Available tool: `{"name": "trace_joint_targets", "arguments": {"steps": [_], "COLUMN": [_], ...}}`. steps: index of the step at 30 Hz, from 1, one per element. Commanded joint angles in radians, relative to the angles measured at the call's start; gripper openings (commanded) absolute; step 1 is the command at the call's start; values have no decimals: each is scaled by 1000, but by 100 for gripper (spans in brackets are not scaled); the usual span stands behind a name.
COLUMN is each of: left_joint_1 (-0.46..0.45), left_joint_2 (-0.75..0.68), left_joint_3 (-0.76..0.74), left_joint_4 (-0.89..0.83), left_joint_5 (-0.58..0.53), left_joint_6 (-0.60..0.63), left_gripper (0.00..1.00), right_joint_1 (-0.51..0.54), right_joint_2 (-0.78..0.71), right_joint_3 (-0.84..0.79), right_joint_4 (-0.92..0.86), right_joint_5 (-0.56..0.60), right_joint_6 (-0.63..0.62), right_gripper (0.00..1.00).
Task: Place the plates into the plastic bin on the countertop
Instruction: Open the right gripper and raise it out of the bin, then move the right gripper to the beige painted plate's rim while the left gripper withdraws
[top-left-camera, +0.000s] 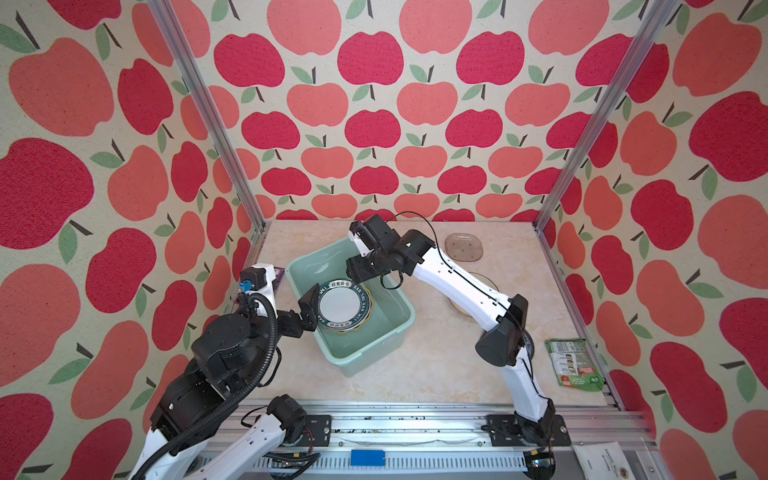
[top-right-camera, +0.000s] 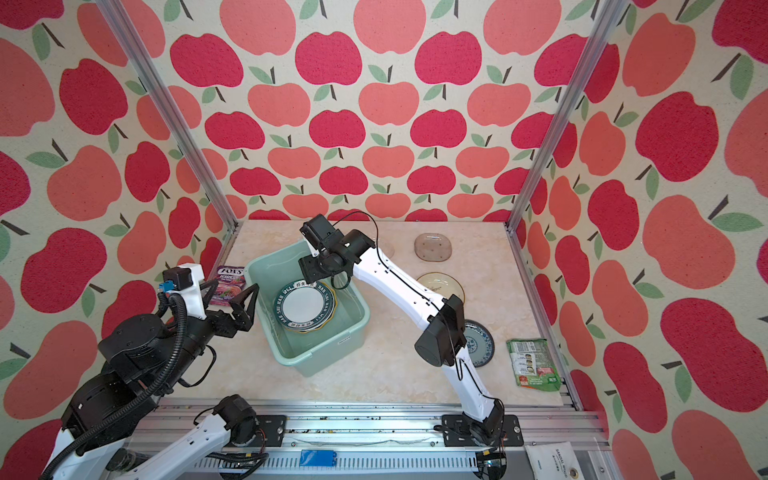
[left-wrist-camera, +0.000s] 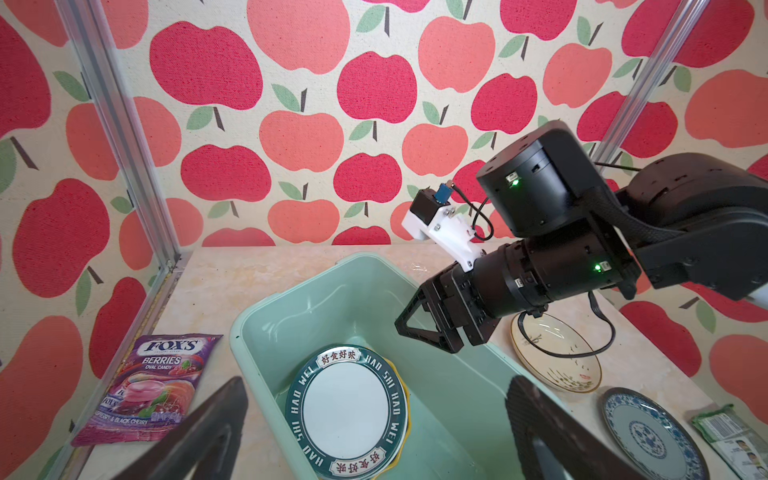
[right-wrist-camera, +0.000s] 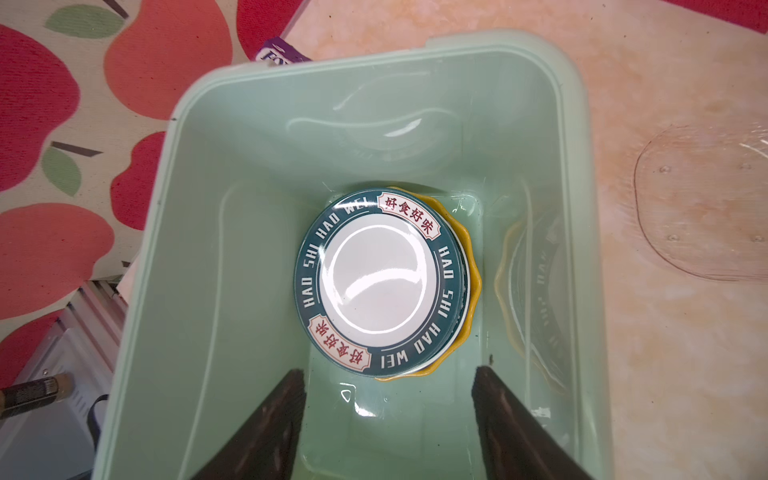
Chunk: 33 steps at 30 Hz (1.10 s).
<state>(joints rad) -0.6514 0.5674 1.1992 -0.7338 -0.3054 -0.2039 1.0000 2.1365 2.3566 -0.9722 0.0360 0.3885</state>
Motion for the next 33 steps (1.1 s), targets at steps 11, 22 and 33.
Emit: {"name": "trace_joint_targets", "arguments": {"steps": [11, 22, 33], "left_joint_1": [-1, -316, -466], "left_joint_2": [248, 459, 832], "left_joint_3": [221, 209, 302], "left_joint_4": [-191, -20, 152], "left_joint_5": [286, 90, 27], "left_joint_6": [-173, -163, -141], "left_gripper": [98, 99, 99], "right_joint_1": [-146, -506, -889], "right_joint_2": [-566, -1002, -1028], "right_joint_3": [-617, -1130, -1367], "right_joint_4": [74, 153, 297], "right_joint_5": [-86, -273, -467], "right_joint_6": [-36, -2, 23], "right_gripper": [66, 66, 65]}}
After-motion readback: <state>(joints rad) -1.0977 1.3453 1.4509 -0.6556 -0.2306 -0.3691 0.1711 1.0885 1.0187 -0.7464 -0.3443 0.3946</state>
